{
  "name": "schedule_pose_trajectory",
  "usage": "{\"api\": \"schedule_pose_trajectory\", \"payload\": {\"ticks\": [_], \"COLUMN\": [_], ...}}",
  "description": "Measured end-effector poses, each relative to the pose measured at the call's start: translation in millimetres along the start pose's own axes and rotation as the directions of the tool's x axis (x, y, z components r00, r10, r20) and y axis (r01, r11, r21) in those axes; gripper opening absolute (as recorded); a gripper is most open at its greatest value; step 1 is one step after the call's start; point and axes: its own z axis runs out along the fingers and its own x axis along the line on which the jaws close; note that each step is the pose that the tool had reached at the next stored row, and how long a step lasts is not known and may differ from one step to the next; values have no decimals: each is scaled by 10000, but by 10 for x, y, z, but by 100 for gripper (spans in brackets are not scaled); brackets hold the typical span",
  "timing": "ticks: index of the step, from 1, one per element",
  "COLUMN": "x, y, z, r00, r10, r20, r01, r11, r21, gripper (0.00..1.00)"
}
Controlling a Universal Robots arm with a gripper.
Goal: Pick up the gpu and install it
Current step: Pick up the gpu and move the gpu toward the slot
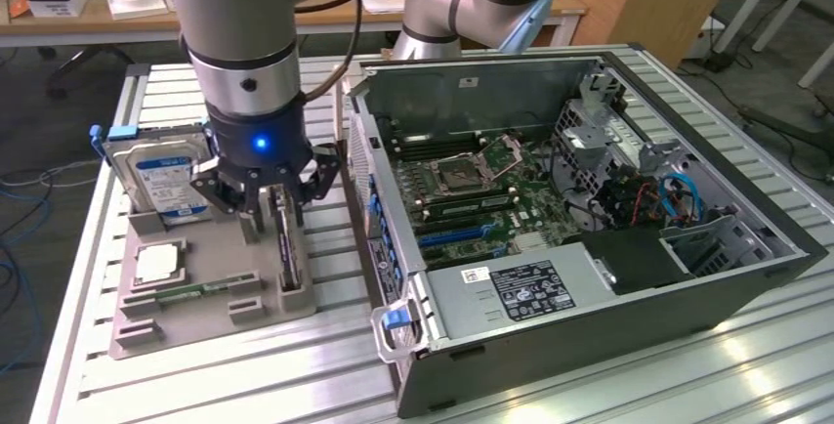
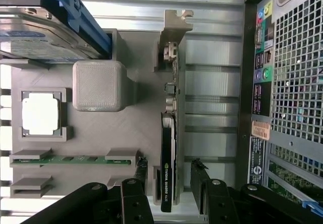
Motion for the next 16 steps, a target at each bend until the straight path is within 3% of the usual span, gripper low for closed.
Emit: {"api": "schedule_pose_trajectory", "payload": {"ticks": [16], "x": [1], "y": [-9], "z": [96], "r00": [10000], "r10": [0], "r20": [0], "r01": [0], "r11": [10000], "r21": [0], "gripper": [47]}}
